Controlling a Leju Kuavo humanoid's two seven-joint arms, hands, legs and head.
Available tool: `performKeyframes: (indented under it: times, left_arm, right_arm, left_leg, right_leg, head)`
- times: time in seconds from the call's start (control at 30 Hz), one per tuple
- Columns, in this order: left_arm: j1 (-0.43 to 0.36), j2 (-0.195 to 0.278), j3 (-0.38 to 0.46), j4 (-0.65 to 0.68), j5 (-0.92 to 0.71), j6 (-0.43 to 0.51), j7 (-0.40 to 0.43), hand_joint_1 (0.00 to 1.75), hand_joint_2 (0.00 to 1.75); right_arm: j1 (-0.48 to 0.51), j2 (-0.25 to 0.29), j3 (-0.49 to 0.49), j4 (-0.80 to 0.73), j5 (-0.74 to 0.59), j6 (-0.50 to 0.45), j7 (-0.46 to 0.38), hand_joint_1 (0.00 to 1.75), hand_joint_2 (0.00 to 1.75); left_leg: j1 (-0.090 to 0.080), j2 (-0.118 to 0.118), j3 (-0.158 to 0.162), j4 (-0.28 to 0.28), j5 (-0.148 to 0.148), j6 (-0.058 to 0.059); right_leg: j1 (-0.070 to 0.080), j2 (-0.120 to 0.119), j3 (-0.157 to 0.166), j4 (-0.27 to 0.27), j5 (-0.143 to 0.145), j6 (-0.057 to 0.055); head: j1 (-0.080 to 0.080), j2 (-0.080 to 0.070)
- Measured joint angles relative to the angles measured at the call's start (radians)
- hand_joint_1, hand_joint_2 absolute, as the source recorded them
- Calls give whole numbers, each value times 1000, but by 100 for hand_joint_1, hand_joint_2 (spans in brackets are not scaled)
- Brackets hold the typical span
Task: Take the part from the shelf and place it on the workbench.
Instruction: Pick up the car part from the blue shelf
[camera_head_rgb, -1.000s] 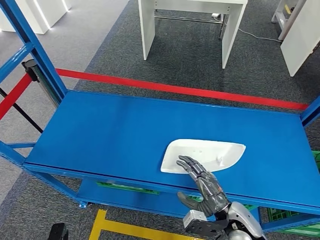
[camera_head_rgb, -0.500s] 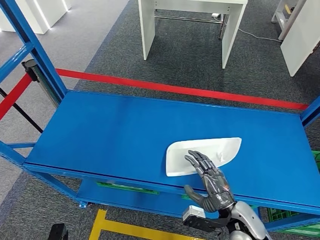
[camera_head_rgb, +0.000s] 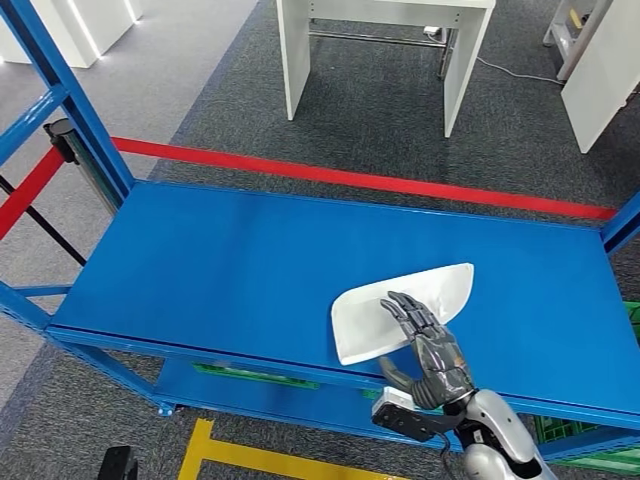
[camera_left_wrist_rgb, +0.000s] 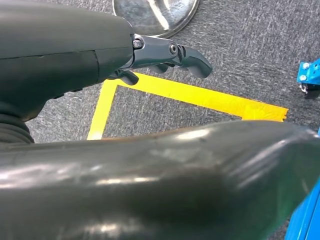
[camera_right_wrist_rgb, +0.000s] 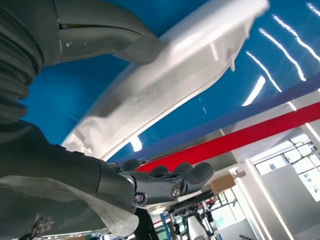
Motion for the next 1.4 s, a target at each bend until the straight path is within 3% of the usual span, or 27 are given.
performKeyframes:
  times: [0.87,0.9,1.0,1.03,1.4]
  left_arm:
    - [-10,-1,-18,0,-12,-8,12,0,0]
    - [-10,-1,-18,0,-12,-8,12,0,0]
    - [-10,-1,-19,0,-12,-8,12,0,0]
    - [-10,-1,-19,0,-12,-8,12,0,0]
    - [-10,-1,-19,0,-12,-9,12,0,0]
  right_arm:
    - [-128,0,-10,211,-63,91,-28,0,175]
    - [-130,0,-11,218,-64,91,-28,12,175]
    - [-137,0,-16,237,-69,92,-28,143,175]
    - [-139,0,-18,243,-71,93,-28,175,175]
    - [-151,0,-31,277,-79,97,-32,175,175]
  left_leg:
    - [0,0,0,0,0,0]
    - [0,0,0,0,0,0]
    - [0,0,0,0,0,0]
    - [0,0,0,0,0,0]
    - [0,0,0,0,0,0]
  right_leg:
    - [0,0,0,0,0,0]
    - [0,0,0,0,0,0]
    - [0,0,0,0,0,0]
    - [0,0,0,0,0,0]
    - [0,0,0,0,0,0]
  head:
    - [0,0]
    - [0,0]
    - [0,0]
    - [0,0]
    - [0,0]
